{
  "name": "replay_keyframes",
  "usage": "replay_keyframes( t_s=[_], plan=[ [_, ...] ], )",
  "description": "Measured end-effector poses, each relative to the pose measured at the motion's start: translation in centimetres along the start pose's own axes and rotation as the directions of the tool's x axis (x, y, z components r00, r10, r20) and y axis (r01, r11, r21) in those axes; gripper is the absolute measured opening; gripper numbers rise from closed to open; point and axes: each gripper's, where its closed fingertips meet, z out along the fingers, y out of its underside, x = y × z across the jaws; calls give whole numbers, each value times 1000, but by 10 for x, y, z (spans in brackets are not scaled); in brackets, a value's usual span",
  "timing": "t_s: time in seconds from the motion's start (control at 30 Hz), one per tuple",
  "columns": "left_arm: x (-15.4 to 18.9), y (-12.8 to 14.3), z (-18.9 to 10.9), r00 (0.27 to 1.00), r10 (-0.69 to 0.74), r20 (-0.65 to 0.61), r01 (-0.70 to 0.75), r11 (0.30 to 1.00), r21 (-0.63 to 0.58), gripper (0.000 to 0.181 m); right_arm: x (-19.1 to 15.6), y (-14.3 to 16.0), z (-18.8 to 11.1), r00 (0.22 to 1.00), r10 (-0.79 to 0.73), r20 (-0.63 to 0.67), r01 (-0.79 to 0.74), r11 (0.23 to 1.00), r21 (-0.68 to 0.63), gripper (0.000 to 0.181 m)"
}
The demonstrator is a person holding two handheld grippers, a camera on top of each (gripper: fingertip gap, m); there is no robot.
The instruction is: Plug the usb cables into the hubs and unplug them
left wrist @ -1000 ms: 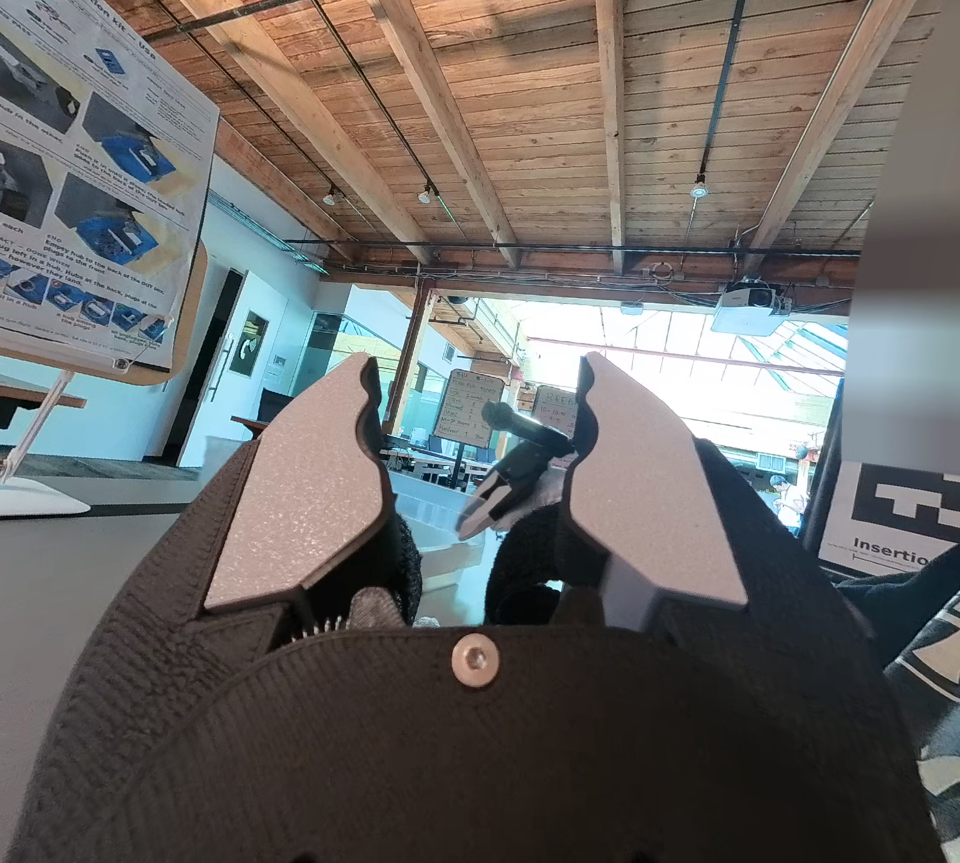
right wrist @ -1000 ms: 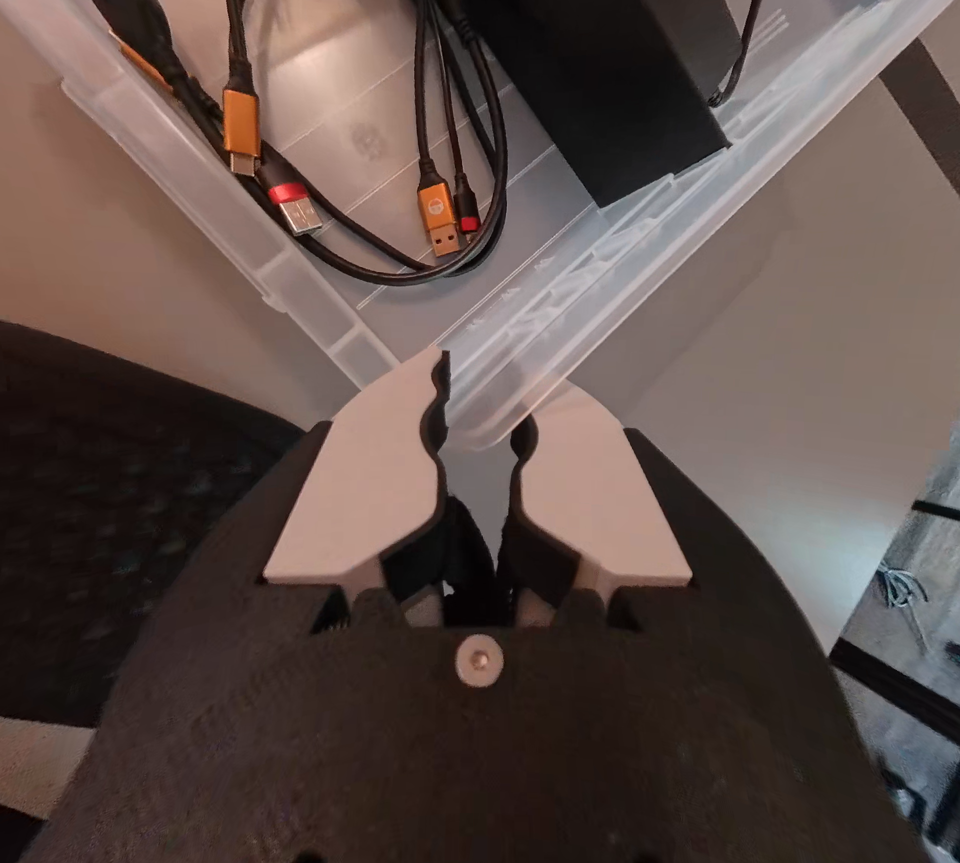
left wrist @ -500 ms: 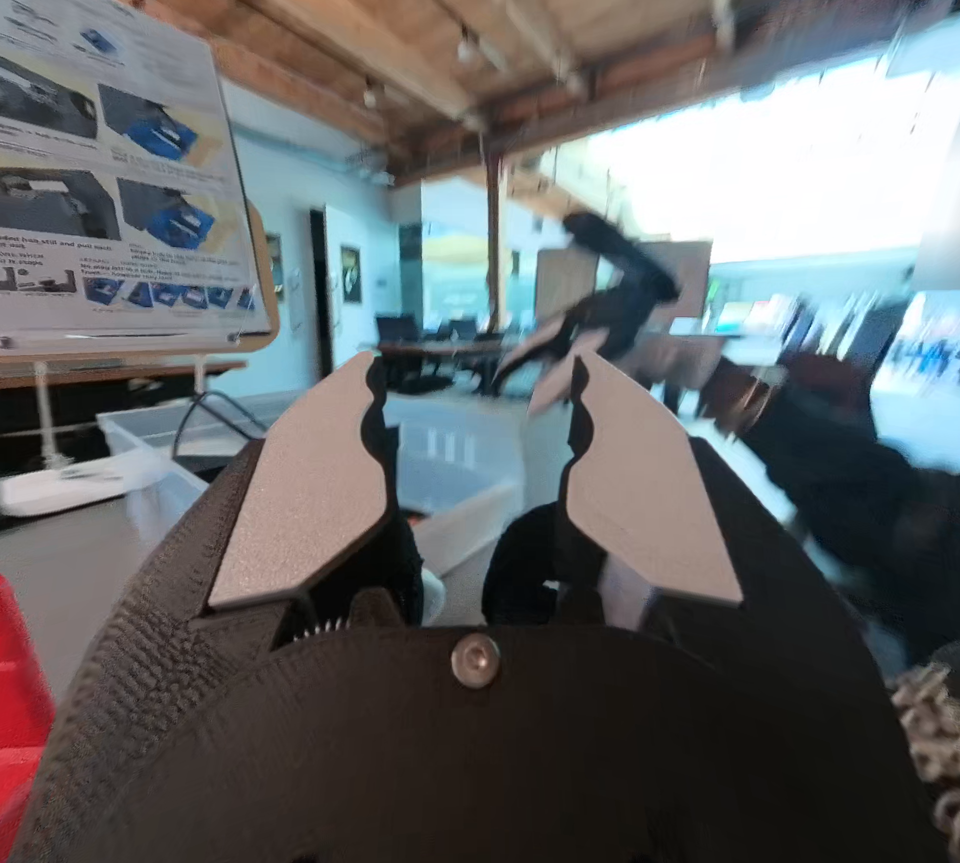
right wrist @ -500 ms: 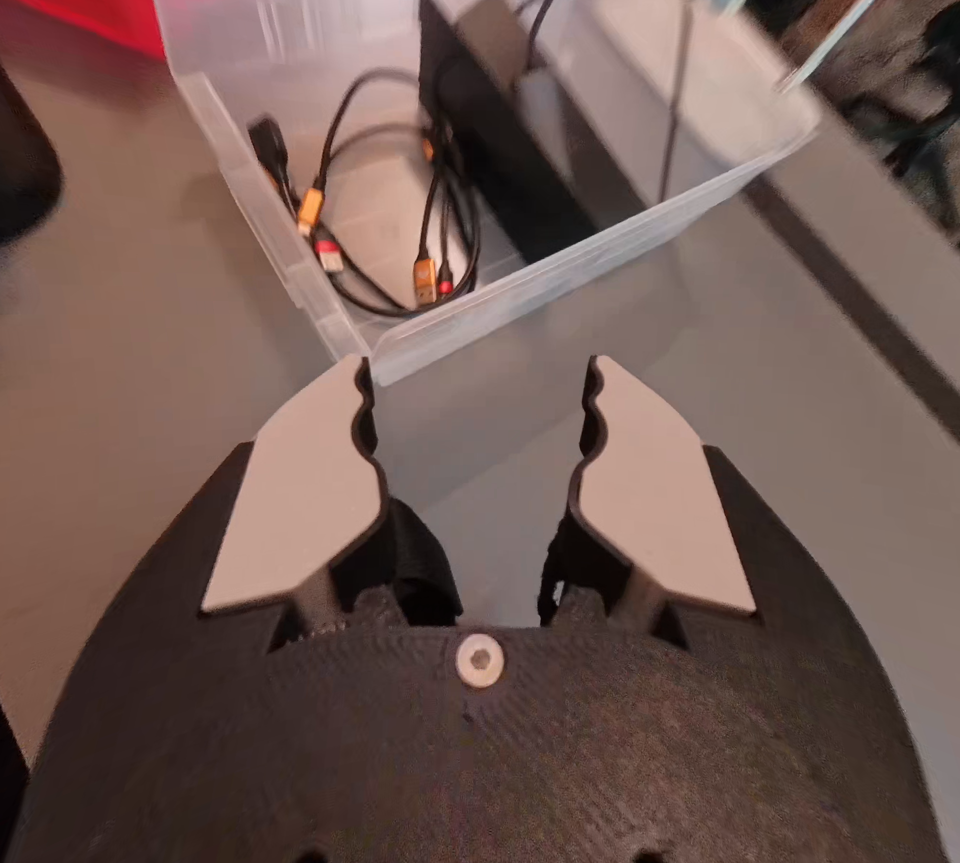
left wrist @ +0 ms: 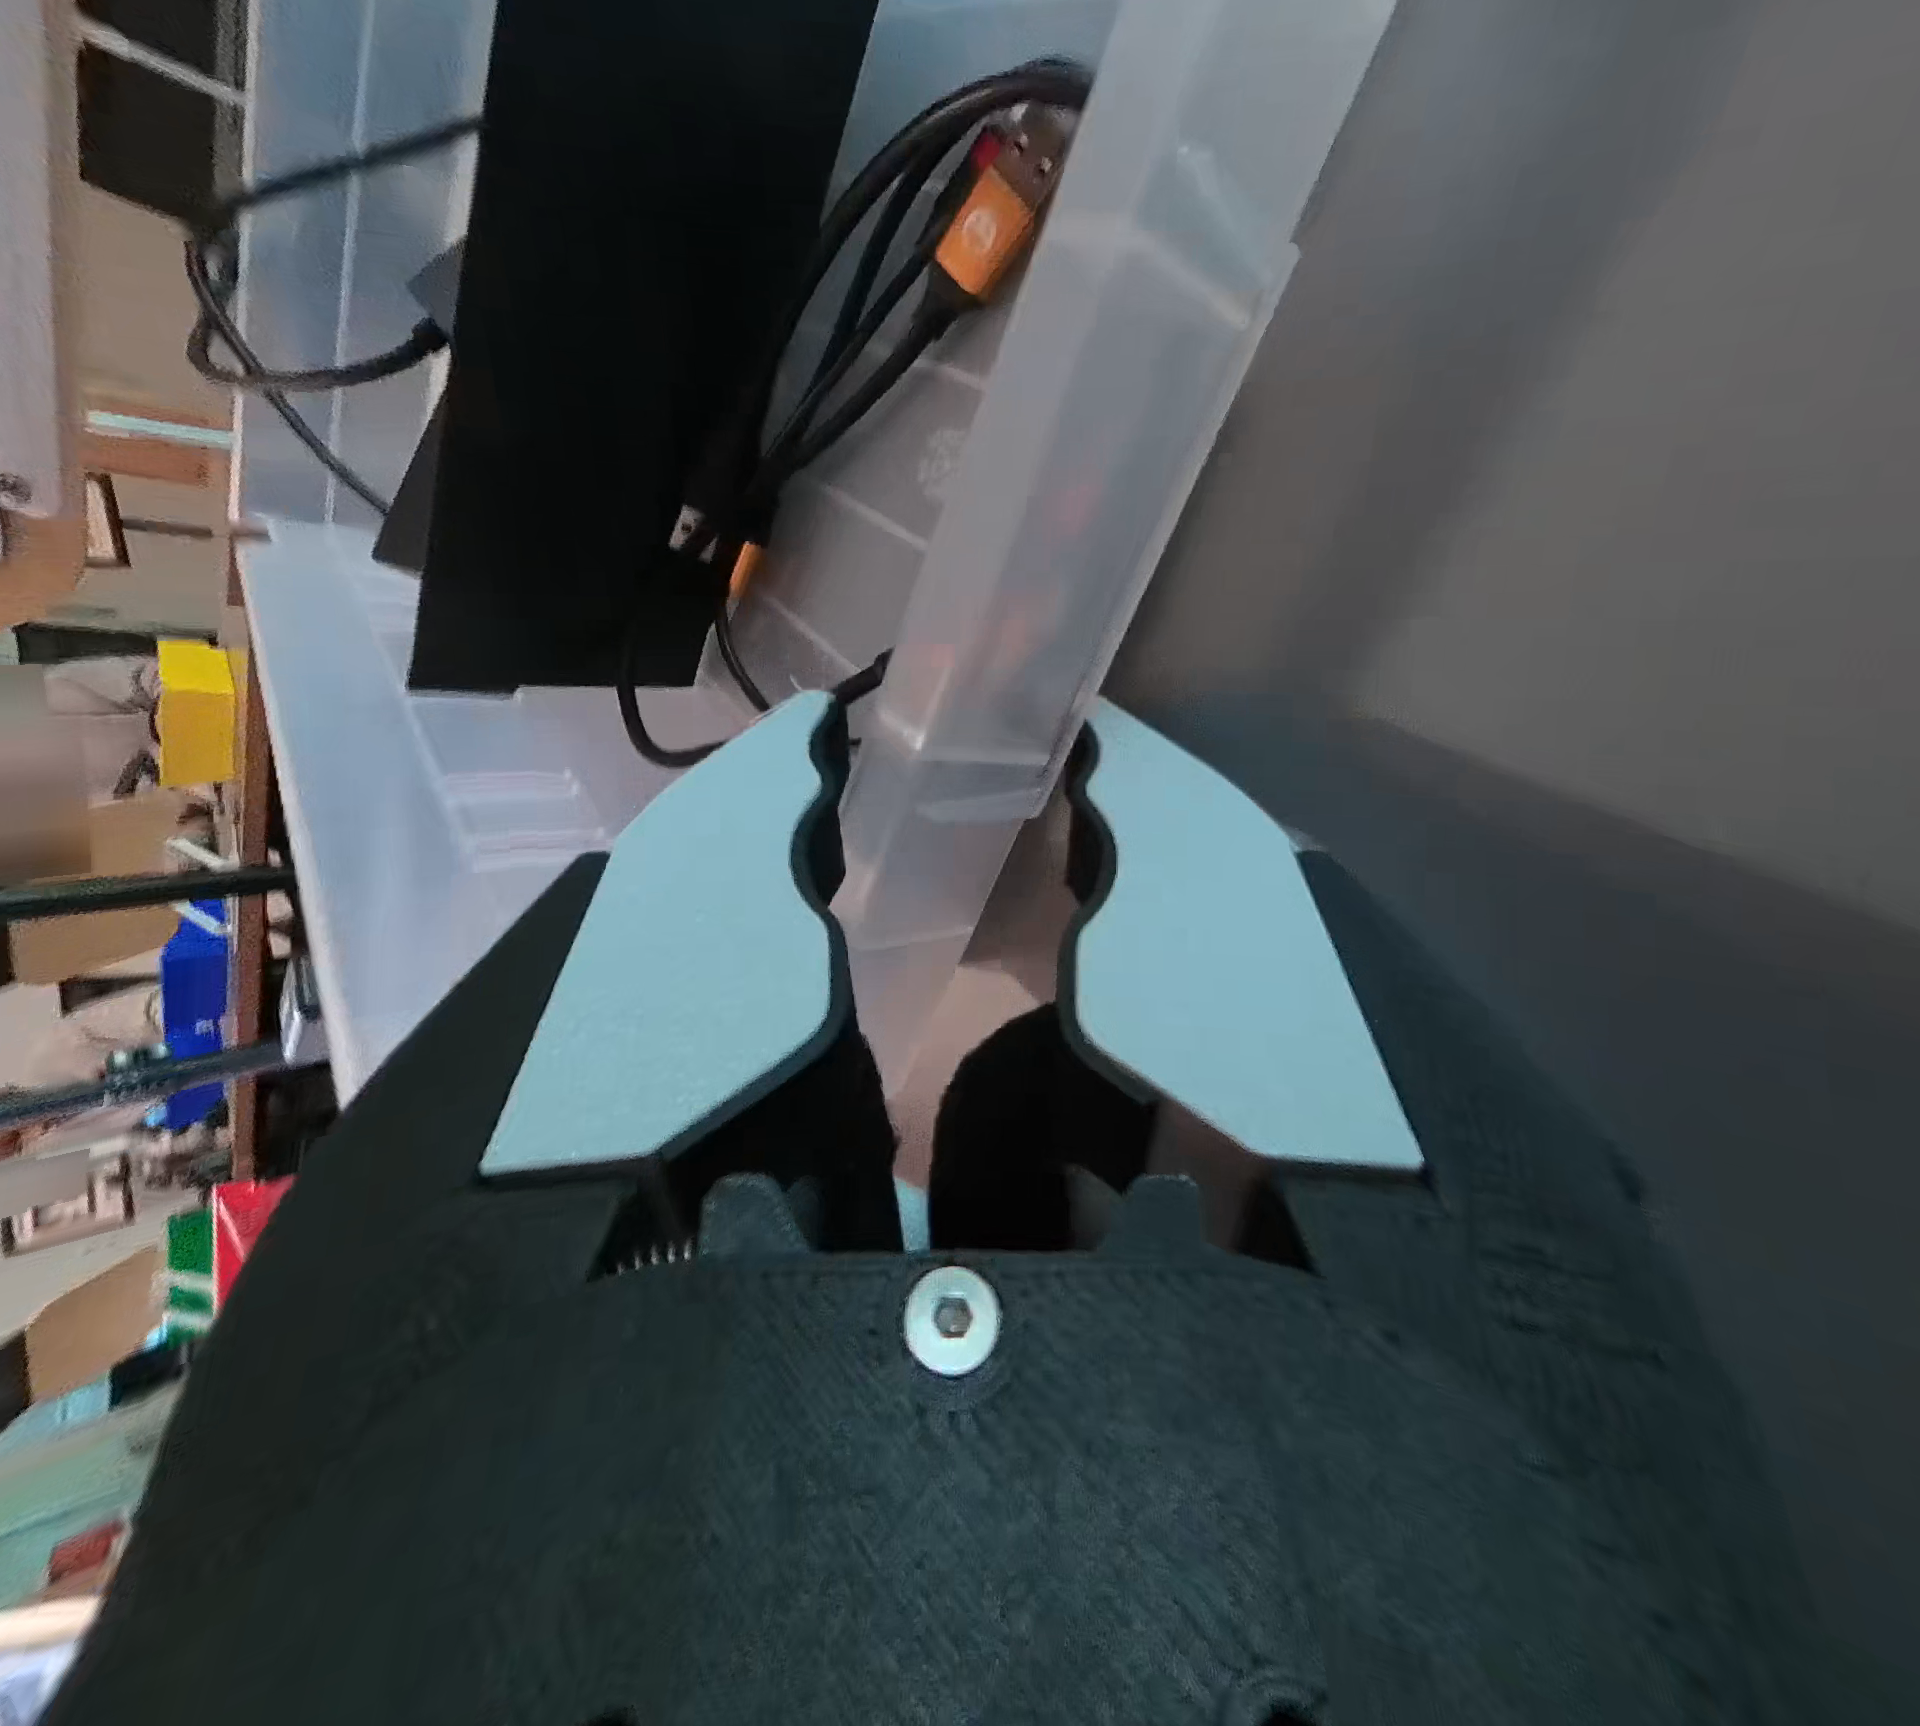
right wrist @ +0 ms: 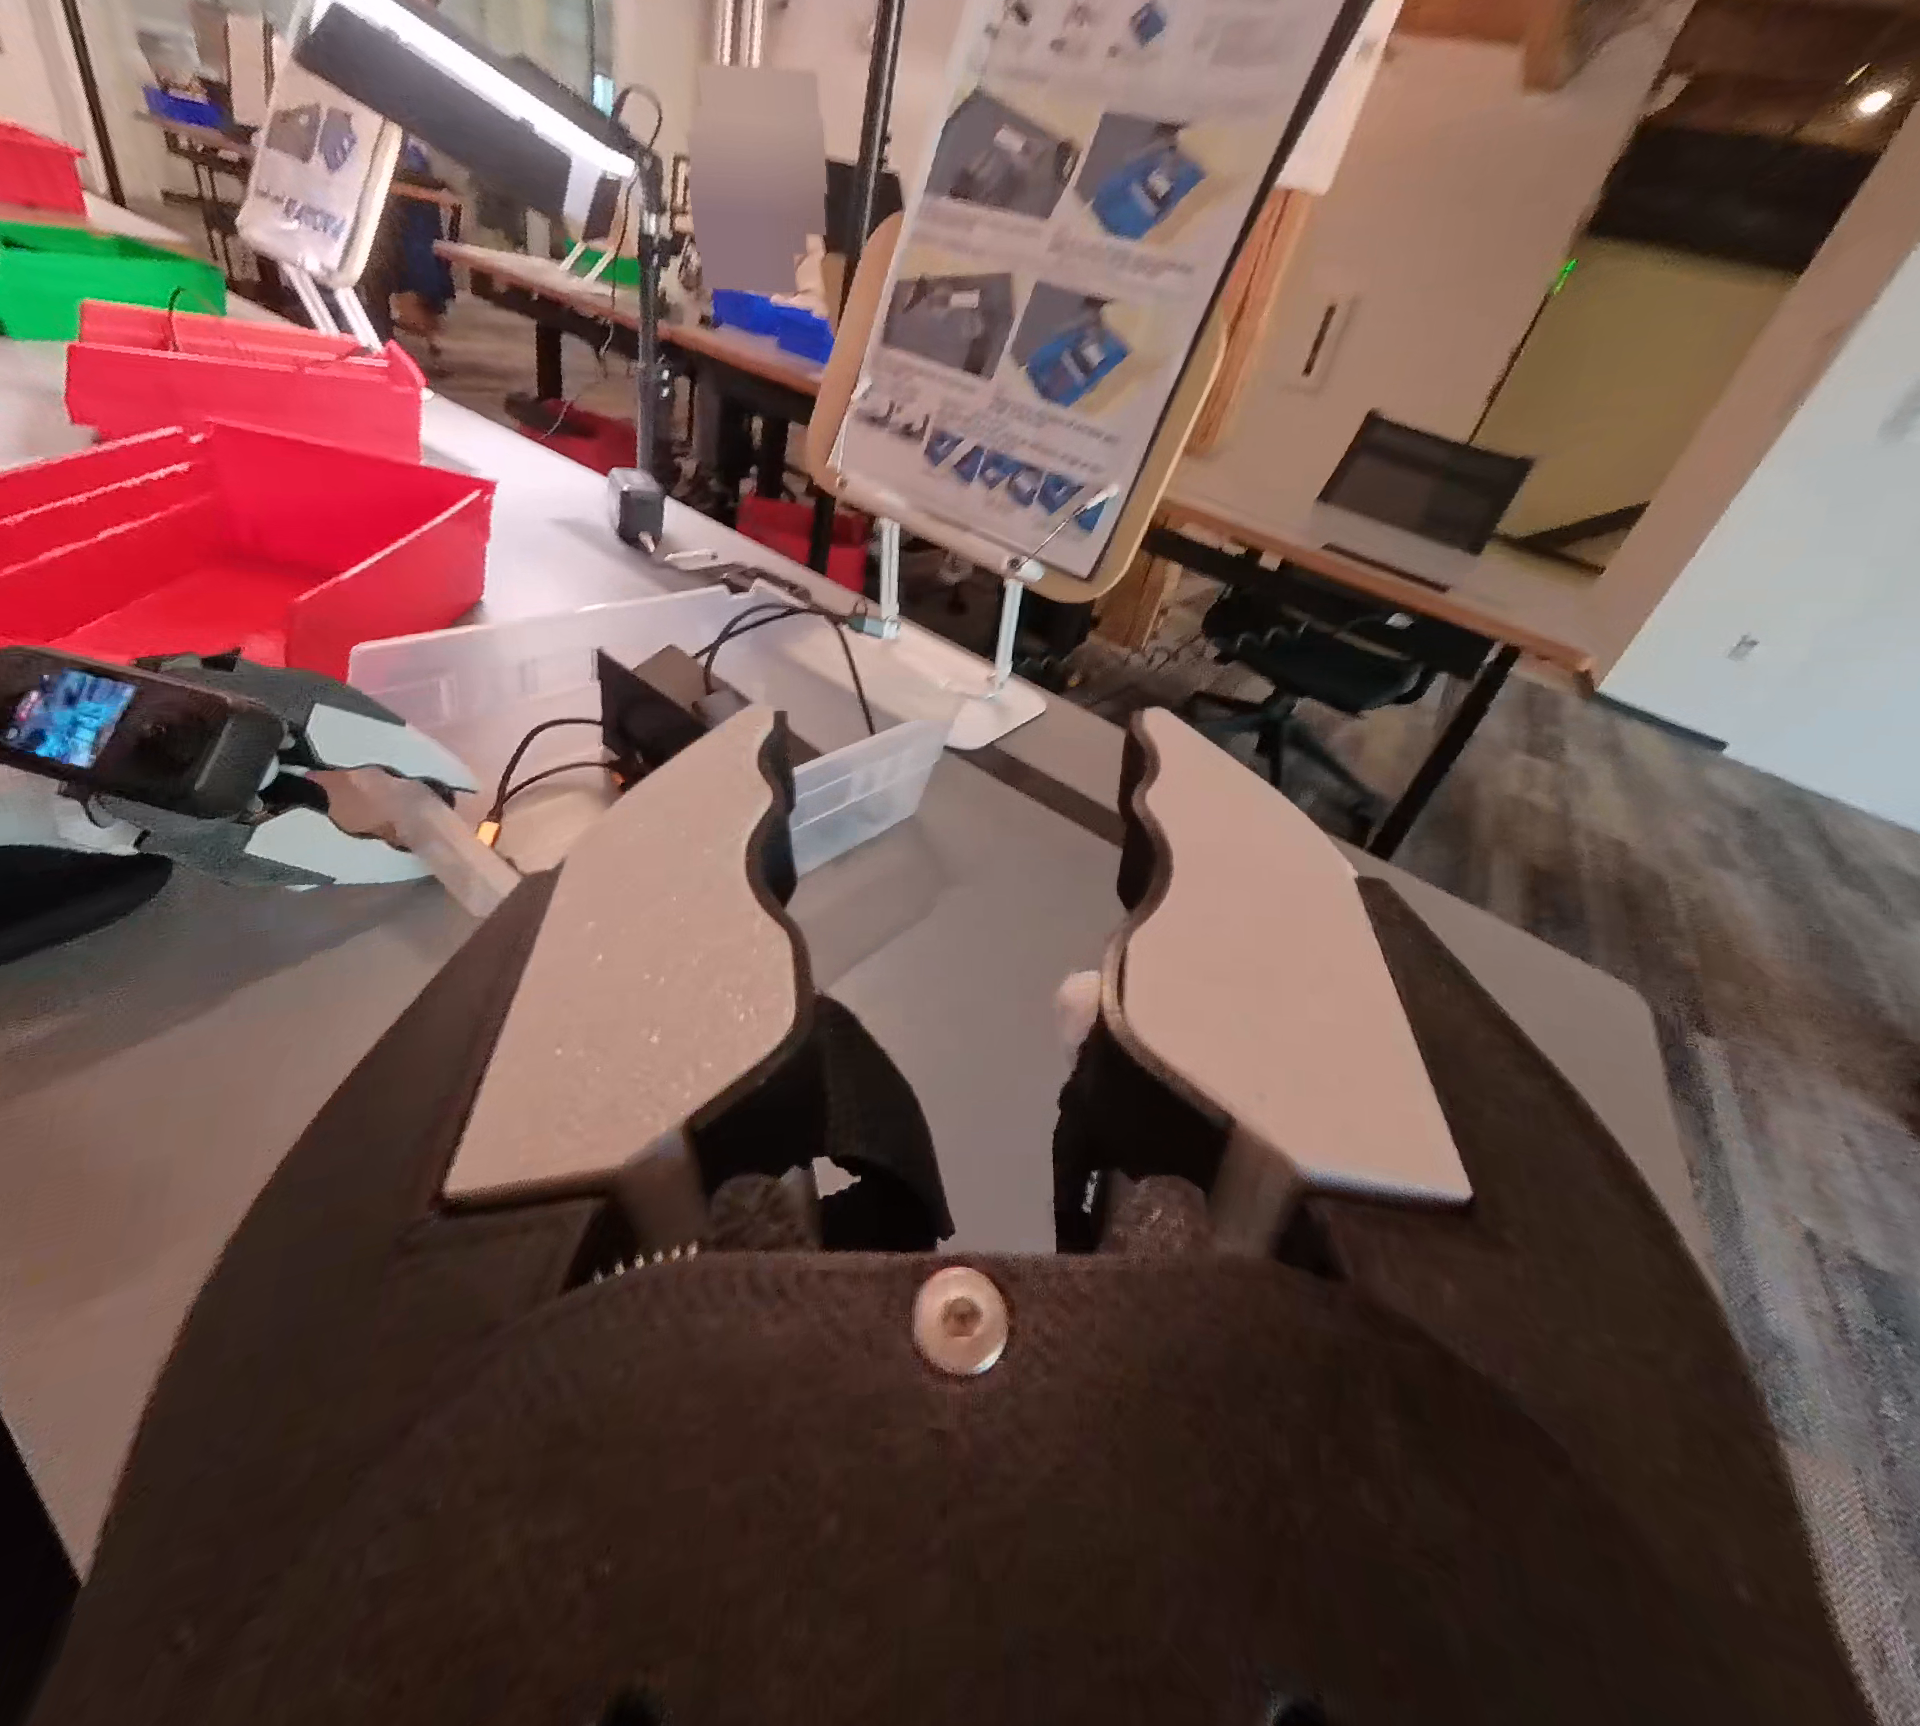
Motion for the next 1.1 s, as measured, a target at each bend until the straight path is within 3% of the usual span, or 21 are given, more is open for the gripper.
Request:
replay_keyframes(
  t_s=[0.27, 0.47, 0.67, 0.83, 0.87, 0.93, 0.97, 1.03, 1.1],
  plan=[
    [-7, 39, -15, 985, -156, 67, 167, 960, -224, 41, 25, -7, -35, 994, -3, -110, 10, 998, 60, 56],
    [-22, 90, -29, 934, -294, 203, 350, 864, -363, 41, 42, -2, -53, 986, 29, -162, -18, 998, 68, 54],
    [-40, 145, -44, 881, -366, 300, 467, 779, -419, 41, 56, -3, -74, 975, 52, -216, -31, 995, 99, 52],
    [-44, 154, -54, 846, -414, 336, 518, 787, -334, 54, 65, -7, -93, 966, 82, -244, -44, 987, 157, 52],
    [-46, 146, -60, 839, -425, 340, 520, 810, -271, 56, 67, -9, -97, 965, 85, -247, -43, 984, 172, 53],
    [-48, 114, -78, 842, -453, 294, 484, 874, -39, 56, 67, -14, -105, 966, 86, -243, -32, 976, 215, 55],
    [-46, 100, -92, 838, -483, 255, 479, 874, 81, 57, 66, -18, -110, 967, 84, -239, -24, 969, 244, 58],
    [-48, 91, -126, 827, -521, 212, 477, 850, 225, 67, 62, -30, -119, 970, 52, -238, 31, 944, 330, 73],
    [-66, 113, -157, 786, -562, 259, 516, 826, 228, 91, 58, -44, -130, 962, -6, -274, 127, 895, 428, 100]
  ],
)
